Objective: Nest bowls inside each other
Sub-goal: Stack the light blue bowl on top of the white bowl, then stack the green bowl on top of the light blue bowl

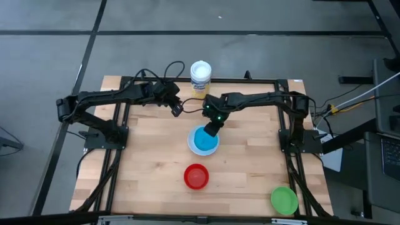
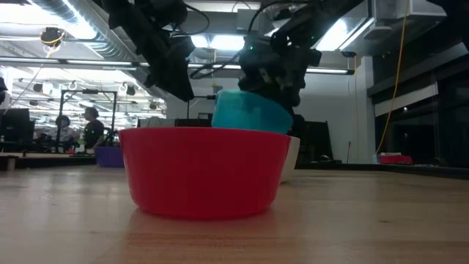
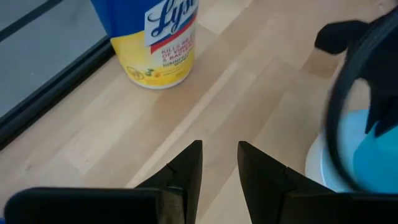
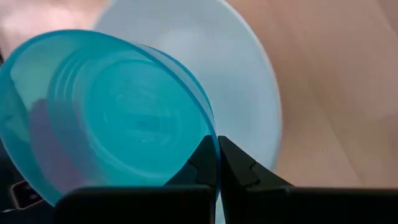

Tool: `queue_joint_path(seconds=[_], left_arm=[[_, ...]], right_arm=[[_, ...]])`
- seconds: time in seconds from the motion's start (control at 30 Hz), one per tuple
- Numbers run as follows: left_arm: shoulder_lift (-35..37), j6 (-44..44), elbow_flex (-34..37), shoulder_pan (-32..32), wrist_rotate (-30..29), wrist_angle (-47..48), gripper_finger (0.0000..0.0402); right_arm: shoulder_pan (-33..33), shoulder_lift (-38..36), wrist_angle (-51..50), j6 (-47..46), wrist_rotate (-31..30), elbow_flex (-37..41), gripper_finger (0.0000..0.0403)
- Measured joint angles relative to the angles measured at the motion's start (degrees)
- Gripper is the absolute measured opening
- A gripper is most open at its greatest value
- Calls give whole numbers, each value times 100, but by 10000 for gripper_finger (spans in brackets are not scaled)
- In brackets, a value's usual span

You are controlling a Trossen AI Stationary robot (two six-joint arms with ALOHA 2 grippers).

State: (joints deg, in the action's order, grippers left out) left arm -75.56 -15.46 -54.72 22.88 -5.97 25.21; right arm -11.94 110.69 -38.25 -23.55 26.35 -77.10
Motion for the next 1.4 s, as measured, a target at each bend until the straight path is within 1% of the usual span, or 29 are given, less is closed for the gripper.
queue_joint_path(seconds=[0.13, 0.3, 0.53, 0.63, 0.87, 1.0, 1.1, 1.2, 1.33, 1.4], left_arm=[[87, 15, 0, 56, -9, -29, 98], [191, 57, 0, 91, -12, -32, 98], [207, 63, 0, 89, -8, -18, 98], [207, 68, 0, 91, -6, -18, 98], [207, 122, 0, 91, -1, 2, 98], [207, 139, 0, 91, 1, 2, 98], [209, 229, 0, 93, 0, -4, 98], [210, 343, 0, 95, 54, -18, 98], [247, 423, 0, 103, 78, -50, 98], [330, 428, 0, 166, 95, -221, 98]], right_arm=[[0, 128, -51, 20, -30, 0, 0], [-10, 149, -48, 44, -299, -2, 0], [-97, 149, -49, 62, -462, -2, 4], [-98, 149, -23, 176, -411, -7, 31], [-98, 149, -30, 304, -352, -277, 128], [-139, 149, -71, 313, -337, -583, 164], [-177, 149, -286, 403, -338, -906, 175], [-216, 149, -503, 521, -337, -1327, 175], [-266, 147, -904, 785, -339, -2007, 161], [-287, 147, -1182, 953, -388, -2328, 154]])
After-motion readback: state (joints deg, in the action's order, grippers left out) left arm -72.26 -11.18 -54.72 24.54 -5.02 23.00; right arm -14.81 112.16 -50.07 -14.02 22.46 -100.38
